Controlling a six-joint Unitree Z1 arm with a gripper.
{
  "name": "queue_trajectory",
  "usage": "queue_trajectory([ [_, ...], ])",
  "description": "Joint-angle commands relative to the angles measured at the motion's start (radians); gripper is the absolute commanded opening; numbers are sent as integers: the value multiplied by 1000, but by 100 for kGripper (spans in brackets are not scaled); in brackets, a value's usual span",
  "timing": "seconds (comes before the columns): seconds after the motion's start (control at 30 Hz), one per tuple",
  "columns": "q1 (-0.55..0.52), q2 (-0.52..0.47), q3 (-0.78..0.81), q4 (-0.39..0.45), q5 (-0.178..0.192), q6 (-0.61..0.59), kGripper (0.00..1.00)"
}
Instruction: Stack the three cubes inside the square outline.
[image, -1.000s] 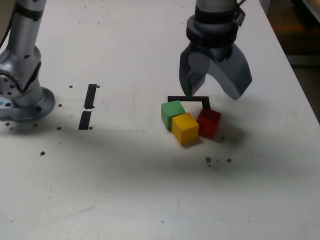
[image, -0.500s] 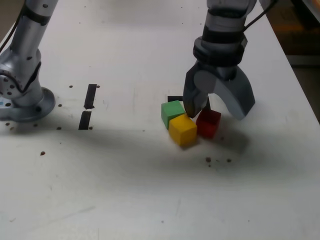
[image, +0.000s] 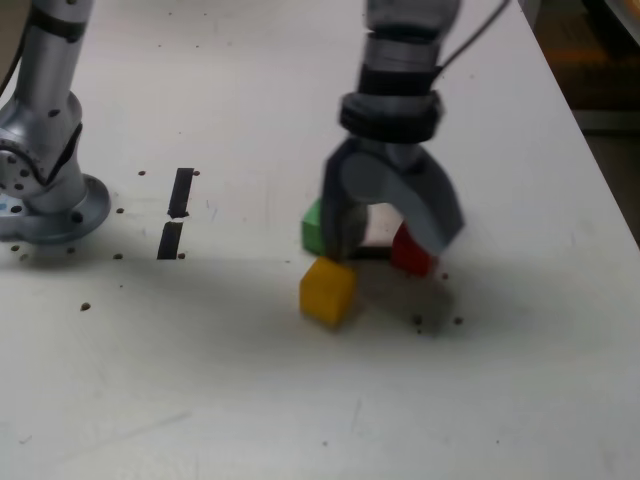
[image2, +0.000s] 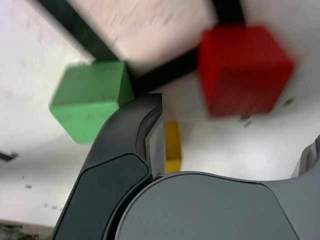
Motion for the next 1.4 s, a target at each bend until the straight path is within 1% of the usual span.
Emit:
queue_trajectory([
  [0.0,-1,-44,41,-23,-12,-4,100],
  [0.1,0,-107,106,-63,-19,-12,100],
  [0.2,2,-163,150,-97,-17,-17,100],
  [0.3,3,-203,168,-122,-5,-19,100],
  [0.37,3,-219,163,-132,11,-19,100],
  [0.47,1,-229,141,-138,45,-19,100],
  [0.57,-2,-223,105,-124,88,-18,99],
  [0.8,-3,-148,-14,-28,215,25,99],
  [0.87,-3,-119,-44,-4,243,37,99],
  [0.93,-3,-90,-67,15,264,44,99],
  [1.0,-3,-62,-86,27,274,48,99],
  [1.07,-3,-35,-99,30,274,49,98],
  [1.23,-3,21,-123,15,250,51,98],
  [1.37,-3,42,-130,10,244,52,97],
])
